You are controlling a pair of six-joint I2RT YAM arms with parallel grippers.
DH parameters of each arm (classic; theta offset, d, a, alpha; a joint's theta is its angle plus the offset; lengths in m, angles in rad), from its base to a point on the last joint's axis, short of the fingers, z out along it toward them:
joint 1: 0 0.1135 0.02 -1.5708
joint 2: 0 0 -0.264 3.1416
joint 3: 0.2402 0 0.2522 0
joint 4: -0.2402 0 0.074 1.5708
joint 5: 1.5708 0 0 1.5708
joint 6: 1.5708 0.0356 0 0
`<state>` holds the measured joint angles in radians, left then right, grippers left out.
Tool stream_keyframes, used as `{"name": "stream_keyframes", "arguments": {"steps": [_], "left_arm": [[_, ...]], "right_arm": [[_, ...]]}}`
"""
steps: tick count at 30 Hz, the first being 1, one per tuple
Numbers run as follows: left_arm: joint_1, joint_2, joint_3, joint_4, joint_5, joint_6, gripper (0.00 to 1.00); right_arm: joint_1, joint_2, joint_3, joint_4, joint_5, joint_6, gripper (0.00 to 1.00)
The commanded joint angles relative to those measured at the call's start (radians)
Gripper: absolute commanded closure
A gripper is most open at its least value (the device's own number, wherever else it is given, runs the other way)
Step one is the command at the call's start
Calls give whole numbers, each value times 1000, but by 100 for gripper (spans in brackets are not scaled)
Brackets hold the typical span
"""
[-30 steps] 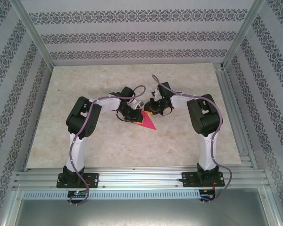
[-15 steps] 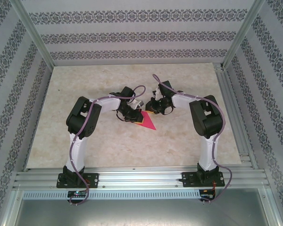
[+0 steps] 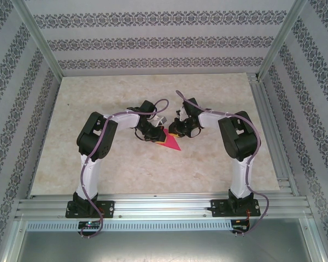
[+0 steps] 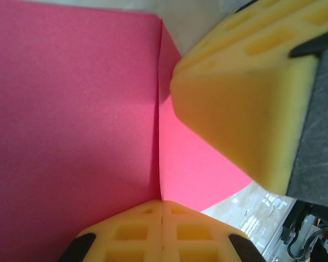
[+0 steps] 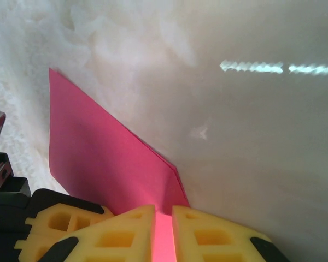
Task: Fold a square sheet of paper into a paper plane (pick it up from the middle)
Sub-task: Third fold the triangle at the center of the table.
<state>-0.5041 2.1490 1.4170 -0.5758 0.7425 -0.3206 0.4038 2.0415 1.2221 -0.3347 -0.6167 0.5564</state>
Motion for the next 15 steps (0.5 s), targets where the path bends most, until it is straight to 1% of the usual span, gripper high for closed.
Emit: {"name": "stream_keyframes", "arguments": {"steps": [1,4,7,10,12,15], "left_arm": [[1,18,17,-30,-32,29,94],[2,18,18,-30,-33,28,94],[1,18,19,-31,-33,28,94],[1,17,20,-33,-34,28,94],[2,17,22,-33,-35,28,94],[1,18,20,-30,-31,27,94]], "right_arm": [[7,31,-3,-74,84,-38,83],[7,-28,-20,-60,66,-42,83],[11,-99,-41,-48,19,-37,82],[19,-144,-94,-21,0,-18,82],[20,-146,-127,-15,11,-17,82],[22,-110,-152,-7,3,-20,82]]}}
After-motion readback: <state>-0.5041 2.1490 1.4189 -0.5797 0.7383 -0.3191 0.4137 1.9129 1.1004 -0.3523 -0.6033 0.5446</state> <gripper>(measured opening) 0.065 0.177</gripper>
